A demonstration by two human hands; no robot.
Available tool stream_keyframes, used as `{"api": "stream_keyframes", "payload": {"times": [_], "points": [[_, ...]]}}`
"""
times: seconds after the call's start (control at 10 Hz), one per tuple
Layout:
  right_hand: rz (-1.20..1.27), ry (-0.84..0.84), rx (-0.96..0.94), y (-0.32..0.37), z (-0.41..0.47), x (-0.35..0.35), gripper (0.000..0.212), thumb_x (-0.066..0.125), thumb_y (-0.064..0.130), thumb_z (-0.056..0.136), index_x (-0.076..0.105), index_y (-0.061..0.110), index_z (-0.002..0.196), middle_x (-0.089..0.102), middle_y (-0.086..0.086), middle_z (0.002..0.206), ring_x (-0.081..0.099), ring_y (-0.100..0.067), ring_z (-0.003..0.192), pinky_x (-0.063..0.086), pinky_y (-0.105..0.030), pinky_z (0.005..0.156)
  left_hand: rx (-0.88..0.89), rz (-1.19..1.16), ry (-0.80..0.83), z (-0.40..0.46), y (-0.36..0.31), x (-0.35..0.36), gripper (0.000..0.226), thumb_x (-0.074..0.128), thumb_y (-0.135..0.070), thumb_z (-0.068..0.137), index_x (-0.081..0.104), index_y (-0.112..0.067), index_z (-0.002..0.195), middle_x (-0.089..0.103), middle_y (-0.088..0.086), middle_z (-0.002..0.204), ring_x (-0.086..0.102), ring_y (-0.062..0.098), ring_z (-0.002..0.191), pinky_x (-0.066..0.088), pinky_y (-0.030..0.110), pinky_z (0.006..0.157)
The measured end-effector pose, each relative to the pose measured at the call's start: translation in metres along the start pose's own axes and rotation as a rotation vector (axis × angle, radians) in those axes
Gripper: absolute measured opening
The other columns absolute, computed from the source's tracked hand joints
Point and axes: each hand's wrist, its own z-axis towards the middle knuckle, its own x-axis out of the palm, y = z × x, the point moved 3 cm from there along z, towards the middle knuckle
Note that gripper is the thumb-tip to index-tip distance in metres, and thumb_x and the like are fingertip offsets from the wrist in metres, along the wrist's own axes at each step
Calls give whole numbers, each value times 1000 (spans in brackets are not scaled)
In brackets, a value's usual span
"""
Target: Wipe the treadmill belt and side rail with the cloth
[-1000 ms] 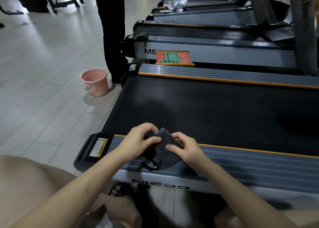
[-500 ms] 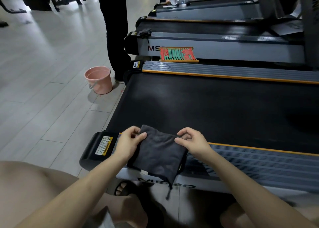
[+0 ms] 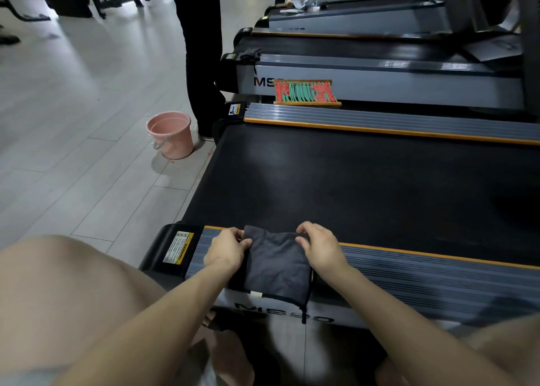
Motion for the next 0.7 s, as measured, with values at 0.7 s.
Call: {"api": "stream_keyframes", "payload": {"times": [0.7], "points": [[-480,310,52,52,-49,-77,34,49,42,94,60,31,124,57,-6,130,51,-32,122,44,-42,99,446,717,202,-73,-60,-37,61,26,-59,102,27,-30,156,4,9,168,7,32,153,23,54,118]]}}
